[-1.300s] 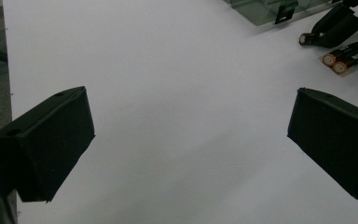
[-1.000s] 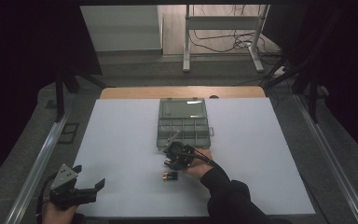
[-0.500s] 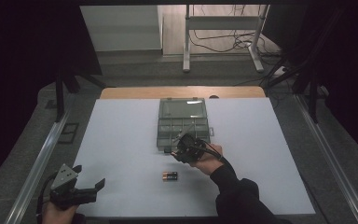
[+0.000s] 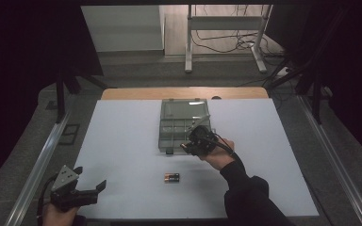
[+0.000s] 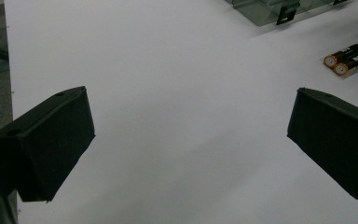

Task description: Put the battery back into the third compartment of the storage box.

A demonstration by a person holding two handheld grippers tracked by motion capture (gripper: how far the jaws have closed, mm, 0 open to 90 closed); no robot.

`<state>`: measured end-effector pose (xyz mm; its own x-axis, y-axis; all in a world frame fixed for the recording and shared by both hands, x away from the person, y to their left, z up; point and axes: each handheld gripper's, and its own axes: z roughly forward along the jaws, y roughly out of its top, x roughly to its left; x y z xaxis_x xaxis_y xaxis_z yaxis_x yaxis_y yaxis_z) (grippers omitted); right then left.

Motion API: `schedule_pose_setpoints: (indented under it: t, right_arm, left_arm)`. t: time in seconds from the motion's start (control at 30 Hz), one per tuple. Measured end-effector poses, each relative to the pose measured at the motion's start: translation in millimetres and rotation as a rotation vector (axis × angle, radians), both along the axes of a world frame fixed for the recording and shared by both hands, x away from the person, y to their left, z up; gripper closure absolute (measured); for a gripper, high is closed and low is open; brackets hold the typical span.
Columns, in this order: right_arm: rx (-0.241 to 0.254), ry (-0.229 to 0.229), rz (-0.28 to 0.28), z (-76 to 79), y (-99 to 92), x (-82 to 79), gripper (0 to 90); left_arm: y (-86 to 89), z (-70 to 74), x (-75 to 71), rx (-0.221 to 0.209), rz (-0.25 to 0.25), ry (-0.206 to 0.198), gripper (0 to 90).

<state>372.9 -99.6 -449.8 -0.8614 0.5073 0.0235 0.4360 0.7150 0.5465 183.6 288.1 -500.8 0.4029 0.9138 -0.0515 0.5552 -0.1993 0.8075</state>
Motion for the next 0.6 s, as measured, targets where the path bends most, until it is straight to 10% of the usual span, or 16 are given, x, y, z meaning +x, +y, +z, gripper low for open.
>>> schedule_pose_setpoints:
  t: [0.6]
  right_arm:
    - [0.018, -0.024, -0.124, 18.4, -22.8, 36.8, 76.8]
  left_arm:
    - [0.4, -0.1, 0.1, -0.005, 0.001, -0.001, 0.8]
